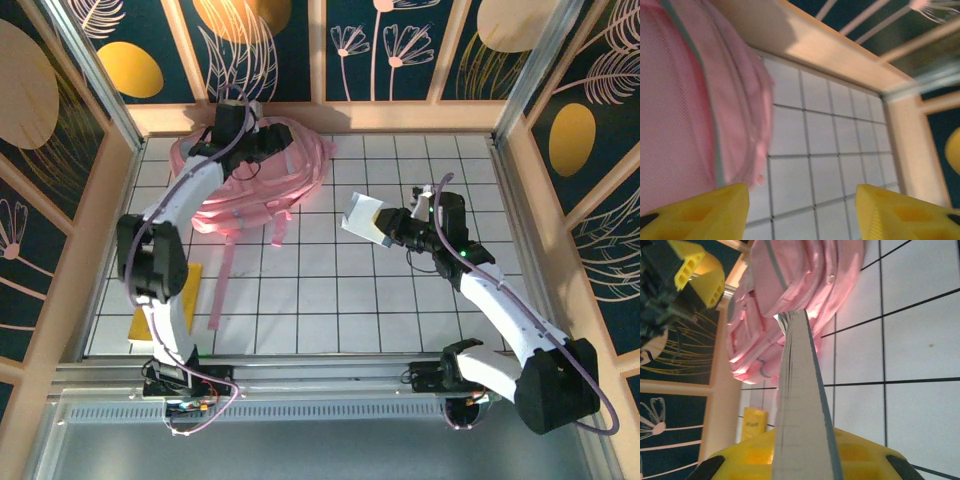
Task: Pack the student bag
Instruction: Open the student bag at the top-left of the table.
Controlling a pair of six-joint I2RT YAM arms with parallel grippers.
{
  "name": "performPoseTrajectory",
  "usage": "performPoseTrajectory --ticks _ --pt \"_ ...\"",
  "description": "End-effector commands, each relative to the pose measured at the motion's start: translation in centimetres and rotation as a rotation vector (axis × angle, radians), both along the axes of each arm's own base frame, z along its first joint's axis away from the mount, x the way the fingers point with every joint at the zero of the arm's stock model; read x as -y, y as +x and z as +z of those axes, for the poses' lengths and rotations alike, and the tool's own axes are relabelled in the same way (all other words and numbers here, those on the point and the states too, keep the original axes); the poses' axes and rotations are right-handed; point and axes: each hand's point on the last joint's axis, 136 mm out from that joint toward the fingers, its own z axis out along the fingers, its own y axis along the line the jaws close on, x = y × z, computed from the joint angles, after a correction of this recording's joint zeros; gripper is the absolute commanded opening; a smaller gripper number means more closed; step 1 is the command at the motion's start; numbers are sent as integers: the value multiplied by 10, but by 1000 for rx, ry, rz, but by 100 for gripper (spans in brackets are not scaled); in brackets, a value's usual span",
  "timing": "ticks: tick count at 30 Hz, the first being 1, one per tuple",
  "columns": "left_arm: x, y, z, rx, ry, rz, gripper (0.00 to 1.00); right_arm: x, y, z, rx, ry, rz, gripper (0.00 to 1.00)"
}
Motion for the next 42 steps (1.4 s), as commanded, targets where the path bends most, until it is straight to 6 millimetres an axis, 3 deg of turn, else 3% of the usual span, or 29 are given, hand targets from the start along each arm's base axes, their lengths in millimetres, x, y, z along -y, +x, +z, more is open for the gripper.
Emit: performPoseTrajectory --ticks 1,6,10,14,22,26,30,35,37,40,42 --pt "-18 21 -37 -96 86 49 57 9 5 9 59 -45 -19 0" --pt "-8 50 -44 -61 78 25 56 12 8 3 48 -57 -2 0" --pt "-11 63 -62 -84 85 46 56 14 11 3 45 -58 -9 0" --pt "-2 68 -78 -99 39 25 54 15 13 -2 38 -57 -8 0" --pt "16 73 -92 -106 -71 -26 42 13 14 -15 4 -52 6 0" --pt "16 72 -96 -109 -63 -30 37 14 13 -19 2 -50 3 0" --pt "16 74 -114 -136 -49 -25 32 14 13 -23 -6 -47 3 0" --pt "11 76 -133 -141 91 4 27 17 14 -27 -11 -66 -16 0" --pt "12 76 -135 -150 124 -6 19 22 16 -25 -9 -78 -36 0" --pt "14 74 -121 -113 196 -26 0 28 18 -17 8 -96 -65 0" --pt "26 67 -102 -54 262 -73 0 32 18 -11 20 -119 -81 0"
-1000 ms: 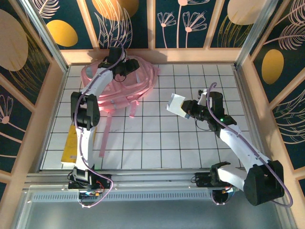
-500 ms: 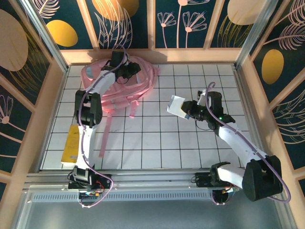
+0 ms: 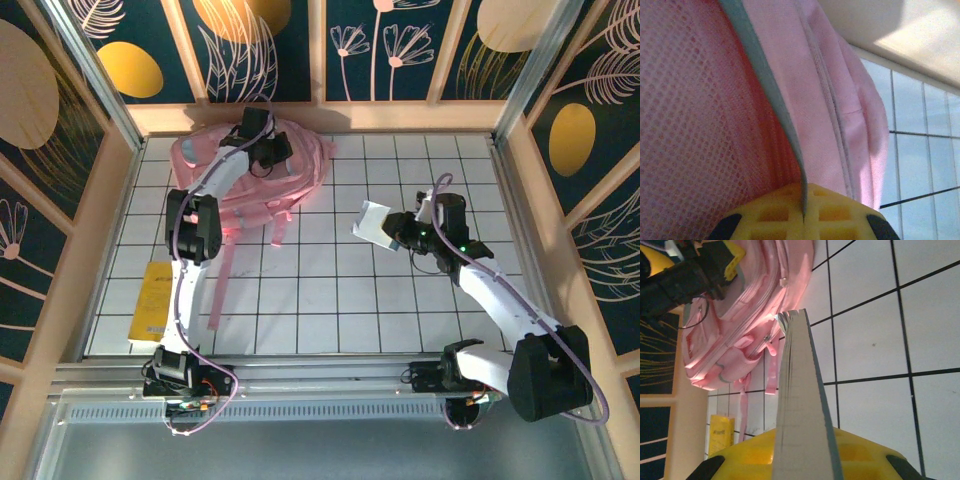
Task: Pack the student bag
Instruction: Open the student bag at the top-left of the table, then place the book in the student bag.
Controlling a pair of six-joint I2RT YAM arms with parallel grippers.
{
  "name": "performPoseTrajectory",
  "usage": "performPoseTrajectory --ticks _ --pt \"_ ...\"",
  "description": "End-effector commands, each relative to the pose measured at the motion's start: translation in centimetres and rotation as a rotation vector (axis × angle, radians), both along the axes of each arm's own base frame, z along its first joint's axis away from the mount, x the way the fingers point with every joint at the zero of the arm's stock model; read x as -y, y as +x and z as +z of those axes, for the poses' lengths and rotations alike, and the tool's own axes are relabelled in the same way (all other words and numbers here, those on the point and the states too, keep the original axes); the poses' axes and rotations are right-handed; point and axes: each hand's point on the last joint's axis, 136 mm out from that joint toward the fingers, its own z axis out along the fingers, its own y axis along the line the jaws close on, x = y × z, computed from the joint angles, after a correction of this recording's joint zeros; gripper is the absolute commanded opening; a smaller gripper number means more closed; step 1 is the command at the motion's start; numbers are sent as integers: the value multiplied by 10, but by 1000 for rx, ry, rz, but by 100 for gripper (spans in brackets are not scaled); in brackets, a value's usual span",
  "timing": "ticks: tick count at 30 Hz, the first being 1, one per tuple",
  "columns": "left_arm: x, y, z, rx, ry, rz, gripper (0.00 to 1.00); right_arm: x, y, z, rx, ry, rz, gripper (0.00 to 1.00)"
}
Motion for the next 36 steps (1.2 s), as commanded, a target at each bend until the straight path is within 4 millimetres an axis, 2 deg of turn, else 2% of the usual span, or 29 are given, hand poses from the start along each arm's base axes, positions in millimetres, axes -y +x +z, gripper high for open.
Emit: performPoseTrajectory --ticks 1,5,8,10,13,16,19,23,26,30,36 --pt "23 -14 31 86 133 -108 0 12 8 28 87 -44 -43 0" --pt "63 -45 66 133 133 -242 0 30 12 35 89 -115 -128 0" --pt "81 -72 91 153 100 -306 0 48 15 42 85 -162 -226 0" --pt "89 -90 109 174 78 -342 0 59 15 51 93 -197 -274 0" --pt "87 -114 140 209 48 -360 0 69 14 64 111 -237 -306 0" --pt "77 -136 172 255 27 -359 0 59 10 83 170 -199 -237 0" --pt "71 -159 199 292 -1 -386 0 55 6 92 179 -164 -212 0" --pt "55 -181 231 353 2 -401 0 42 1 93 163 -74 -145 0" --pt "39 -196 256 400 -92 -436 0 24 -5 90 150 35 -56 0" --pt "18 -202 261 414 -151 -470 0 -5 -16 95 163 201 92 0" --pt "32 -217 271 435 -280 -577 0 -39 -11 91 160 283 202 0"
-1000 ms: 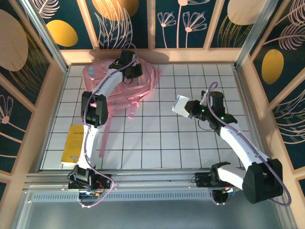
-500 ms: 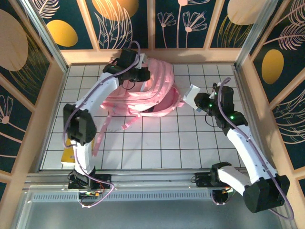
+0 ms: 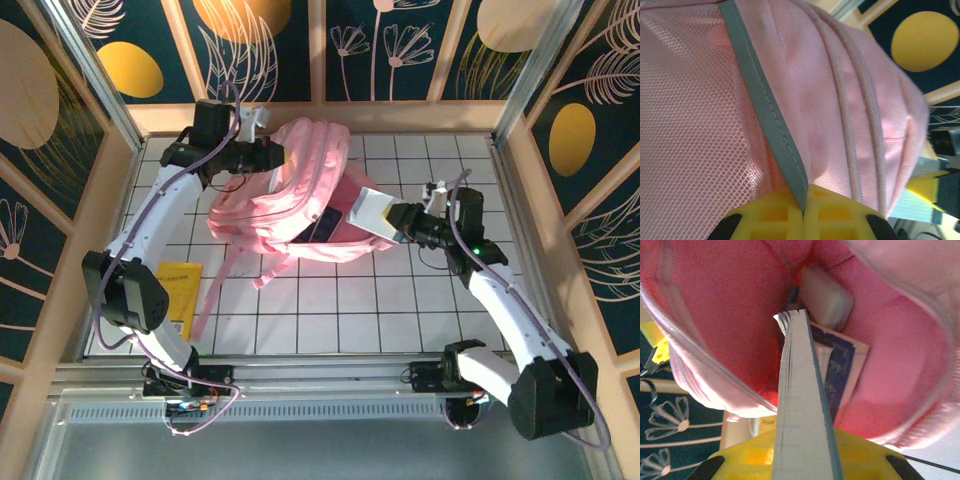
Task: Pack the student bag
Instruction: Place the book in the student bag.
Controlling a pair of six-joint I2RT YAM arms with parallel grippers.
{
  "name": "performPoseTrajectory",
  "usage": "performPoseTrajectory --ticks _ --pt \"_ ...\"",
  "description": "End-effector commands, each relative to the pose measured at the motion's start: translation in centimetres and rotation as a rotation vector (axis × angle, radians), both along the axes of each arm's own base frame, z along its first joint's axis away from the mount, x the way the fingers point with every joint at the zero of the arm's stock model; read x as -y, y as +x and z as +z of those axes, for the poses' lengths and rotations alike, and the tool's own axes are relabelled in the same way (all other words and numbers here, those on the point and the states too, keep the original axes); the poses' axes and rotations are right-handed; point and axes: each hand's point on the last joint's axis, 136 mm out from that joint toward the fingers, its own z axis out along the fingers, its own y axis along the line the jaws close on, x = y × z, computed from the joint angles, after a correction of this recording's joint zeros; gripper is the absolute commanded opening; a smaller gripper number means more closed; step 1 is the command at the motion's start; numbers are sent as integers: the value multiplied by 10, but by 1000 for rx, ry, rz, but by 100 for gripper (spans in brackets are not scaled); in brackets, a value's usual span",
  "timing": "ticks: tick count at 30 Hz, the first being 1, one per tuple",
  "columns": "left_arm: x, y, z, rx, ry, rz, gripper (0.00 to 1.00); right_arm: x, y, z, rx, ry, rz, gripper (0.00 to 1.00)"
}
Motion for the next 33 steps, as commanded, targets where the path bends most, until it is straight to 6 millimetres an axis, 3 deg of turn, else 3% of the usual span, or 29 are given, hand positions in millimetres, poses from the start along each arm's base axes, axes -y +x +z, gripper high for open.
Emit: performPoseTrajectory --ticks 1,11,16,20,21,22,24,28,29,33 --pt "17 -18 76 223 -157 -139 0 -34 3 33 119 97 131 0" --pt "24 -28 100 248 -236 -200 0 -103 47 16 108 103 176 0" --pt "26 -31 106 254 -258 -225 0 -139 81 2 107 82 159 0" --pt "26 -29 107 258 -261 -223 0 -178 106 -14 74 114 218 3" --pt "26 -29 107 259 -260 -222 0 -197 103 -20 62 121 254 6" --pt "26 -27 107 260 -259 -221 0 -207 104 -24 55 125 266 9" --pt "24 -22 106 257 -256 -211 0 -222 107 -35 46 130 273 33" --pt "17 -12 101 243 -262 -193 0 -220 111 -30 92 152 228 76" --pt "17 -11 101 241 -264 -191 0 -218 111 -24 112 154 227 83" --pt "12 -6 98 235 -263 -173 0 -203 107 -14 144 132 212 93"
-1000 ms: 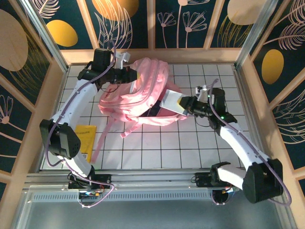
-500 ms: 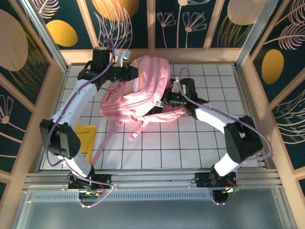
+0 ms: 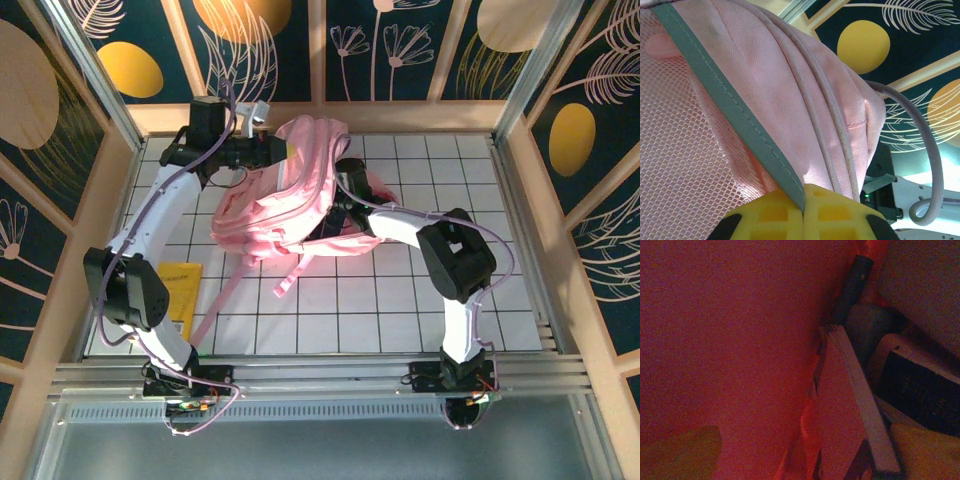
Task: Pack the student bag
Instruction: Place the book in the student bag.
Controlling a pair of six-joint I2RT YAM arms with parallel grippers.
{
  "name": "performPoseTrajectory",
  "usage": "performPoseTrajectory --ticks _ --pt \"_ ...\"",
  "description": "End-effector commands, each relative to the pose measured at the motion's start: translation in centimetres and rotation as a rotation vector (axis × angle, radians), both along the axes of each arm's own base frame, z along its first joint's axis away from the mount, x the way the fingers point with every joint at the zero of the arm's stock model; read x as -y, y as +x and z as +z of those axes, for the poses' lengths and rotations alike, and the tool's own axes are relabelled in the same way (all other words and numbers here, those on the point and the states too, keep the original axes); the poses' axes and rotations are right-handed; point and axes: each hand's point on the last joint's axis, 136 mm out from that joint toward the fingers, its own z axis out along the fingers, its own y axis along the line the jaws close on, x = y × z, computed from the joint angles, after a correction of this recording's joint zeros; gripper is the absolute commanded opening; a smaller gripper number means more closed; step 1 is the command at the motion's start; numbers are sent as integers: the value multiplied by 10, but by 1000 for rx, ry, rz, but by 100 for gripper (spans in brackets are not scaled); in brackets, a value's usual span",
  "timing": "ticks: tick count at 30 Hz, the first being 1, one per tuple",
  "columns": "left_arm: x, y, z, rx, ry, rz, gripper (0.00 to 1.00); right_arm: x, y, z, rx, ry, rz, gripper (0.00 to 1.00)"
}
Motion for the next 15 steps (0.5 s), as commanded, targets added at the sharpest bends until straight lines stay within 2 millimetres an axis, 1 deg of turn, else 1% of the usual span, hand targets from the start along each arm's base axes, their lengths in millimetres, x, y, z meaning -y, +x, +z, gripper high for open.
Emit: performPoseTrajectory --ticks 1,4,6,9,10,15 --pt "1 -2 74 254 -99 -49 0 15 0 42 123 43 -33 94" --pt "-5 3 71 243 -99 -26 0 29 -4 48 139 52 -34 95" --pt "-9 6 70 240 -96 -11 0 40 -9 46 131 50 -45 96" --pt "-14 7 68 238 -96 4 0 50 -21 45 136 41 -53 97" --pt "-15 7 66 235 -94 10 0 64 -16 47 146 35 -82 97" --pt "-23 12 56 218 -58 67 0 98 -25 52 207 -98 -195 97"
